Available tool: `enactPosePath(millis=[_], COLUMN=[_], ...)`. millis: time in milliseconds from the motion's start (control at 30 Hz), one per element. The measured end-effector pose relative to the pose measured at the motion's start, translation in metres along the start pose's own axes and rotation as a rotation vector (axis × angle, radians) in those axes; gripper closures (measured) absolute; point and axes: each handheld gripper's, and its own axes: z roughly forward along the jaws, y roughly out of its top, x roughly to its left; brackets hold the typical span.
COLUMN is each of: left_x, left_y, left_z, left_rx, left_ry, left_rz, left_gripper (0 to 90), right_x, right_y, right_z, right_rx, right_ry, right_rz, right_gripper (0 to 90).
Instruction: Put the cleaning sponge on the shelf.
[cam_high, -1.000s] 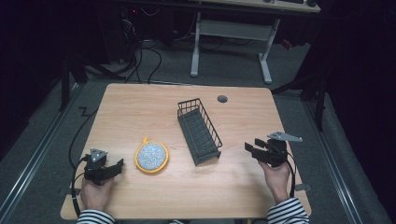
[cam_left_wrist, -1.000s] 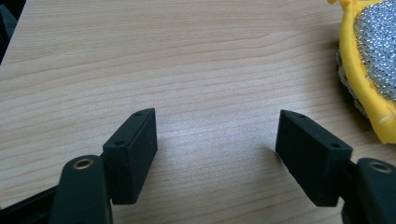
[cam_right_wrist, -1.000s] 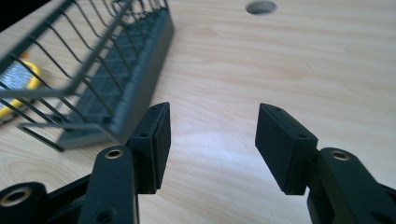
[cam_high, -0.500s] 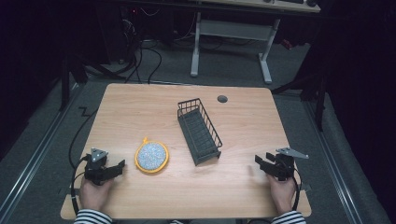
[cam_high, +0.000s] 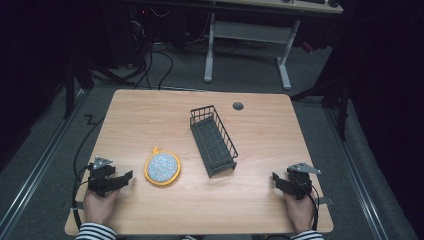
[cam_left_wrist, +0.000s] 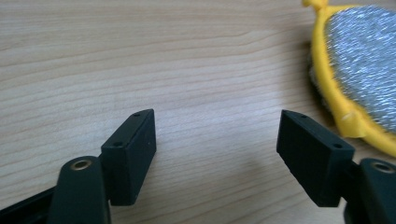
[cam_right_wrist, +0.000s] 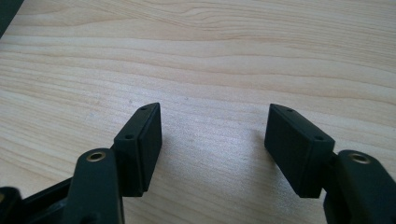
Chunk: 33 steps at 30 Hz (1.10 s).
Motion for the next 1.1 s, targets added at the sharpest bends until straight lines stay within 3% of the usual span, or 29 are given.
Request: enactPosePath(millis=[133,333,533,633,767,867,933,1100], left_x=[-0.004,-0.026,-0.043,-0.049,-0.056,-0.060,-0.061,-0.060], left_y=[0.005,0.029,0.045,0.050,0.054,0.055,0.056,0.055], left_z=[-0.005,-0.008,0.005,0.014,0.026,0.032,0.038,0.047], left_rx=[-0.016,-0.003,0.039,0.074,0.109,0.119,0.133,0.148], left_ry=[-0.041,-0.081,-0.096,-0.115,-0.106,-0.089,-0.076,-0.128], left_rz=[-0.016,0.037,0.080,0.089,0.094,0.103,0.114,0.108], left_gripper=[29.9,29.9,29.1,27.3,27.9,30.2,36.4,46.9], right_x=[0.000,0.000,0.000,0.000,0.000,0.000,0.000,0.000], right_y=[0.000,0.000,0.000,0.000,0.000,0.000,0.000,0.000], right_z=[0.000,0.000,0.000,0.000,0.000,0.000,0.000,0.000], right_rx=[0.001,0.000,0.003,0.001,0.003,0.003,0.001,0.003], right_ry=[0.001,0.002,0.006,0.006,0.008,0.009,0.010,0.010], right_rz=[0.000,0.001,-0.001,-0.002,-0.001,-0.001,-0.002,-0.001], right_gripper=[36.3,36.2,35.0,35.0,34.8,34.4,34.4,34.5])
